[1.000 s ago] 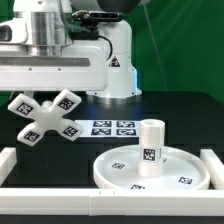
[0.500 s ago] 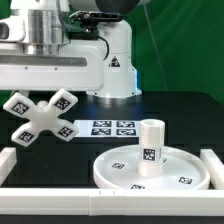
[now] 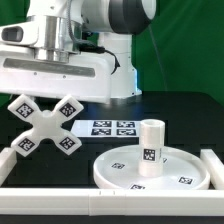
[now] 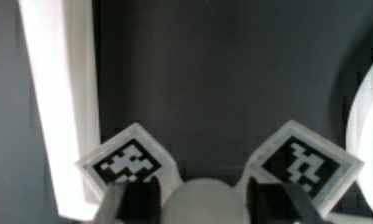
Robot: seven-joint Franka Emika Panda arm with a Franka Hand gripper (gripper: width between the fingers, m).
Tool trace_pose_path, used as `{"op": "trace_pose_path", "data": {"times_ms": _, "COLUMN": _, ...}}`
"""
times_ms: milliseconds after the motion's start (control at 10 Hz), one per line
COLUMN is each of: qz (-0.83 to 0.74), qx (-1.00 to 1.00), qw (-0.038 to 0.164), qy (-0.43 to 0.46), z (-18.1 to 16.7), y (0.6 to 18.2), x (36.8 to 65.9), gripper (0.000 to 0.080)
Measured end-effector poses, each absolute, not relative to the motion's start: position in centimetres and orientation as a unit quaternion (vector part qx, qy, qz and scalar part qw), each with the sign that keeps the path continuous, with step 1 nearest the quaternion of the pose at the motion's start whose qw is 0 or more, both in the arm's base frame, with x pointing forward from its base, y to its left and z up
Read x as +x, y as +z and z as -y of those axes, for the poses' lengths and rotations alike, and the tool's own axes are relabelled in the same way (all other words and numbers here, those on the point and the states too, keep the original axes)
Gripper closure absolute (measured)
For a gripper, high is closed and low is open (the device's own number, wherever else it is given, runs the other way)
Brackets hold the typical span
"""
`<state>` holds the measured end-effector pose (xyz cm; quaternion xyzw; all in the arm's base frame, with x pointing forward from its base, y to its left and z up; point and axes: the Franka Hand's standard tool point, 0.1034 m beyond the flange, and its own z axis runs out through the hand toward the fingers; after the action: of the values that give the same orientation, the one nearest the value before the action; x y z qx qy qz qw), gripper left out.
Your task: Assemble round table
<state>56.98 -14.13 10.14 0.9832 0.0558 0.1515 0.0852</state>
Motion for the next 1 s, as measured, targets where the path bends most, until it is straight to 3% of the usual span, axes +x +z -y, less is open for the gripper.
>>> {"op": "trace_pose_path", "data": {"times_ms": 200, "qz": -0.075, "qx": 0.967, "qw": 0.136, "qy": 0.202, "z": 16.0, "y": 10.9, "x": 56.8, "gripper": 0.0574}}
{"op": "trace_pose_path", "data": {"times_ms": 300, "qz": -0.066, "qx": 0.967, "qw": 0.136, "qy": 0.205, "z": 16.3, "y": 10.5, "x": 56.2, "gripper": 0.0574}}
{"op": "trace_pose_path", "data": {"times_ms": 500, "qz": -0.066, "qx": 0.968, "qw": 0.133, "qy": 0.204, "z": 16.1, "y": 10.5, "x": 56.3, "gripper": 0.0574}}
{"op": "trace_pose_path", "data": {"times_ms": 700, "qz": -0.053, "qx": 0.976, "qw": 0.104, "qy": 0.183, "z": 16.0, "y": 9.6, "x": 56.5, "gripper": 0.0574}}
{"op": "trace_pose_path", "data": {"times_ms": 1000, "qz": -0.004, "qx": 0.976, "qw": 0.077, "qy": 0.206, "z": 11.3, "y": 8.6, "x": 57.5, "gripper": 0.0574}}
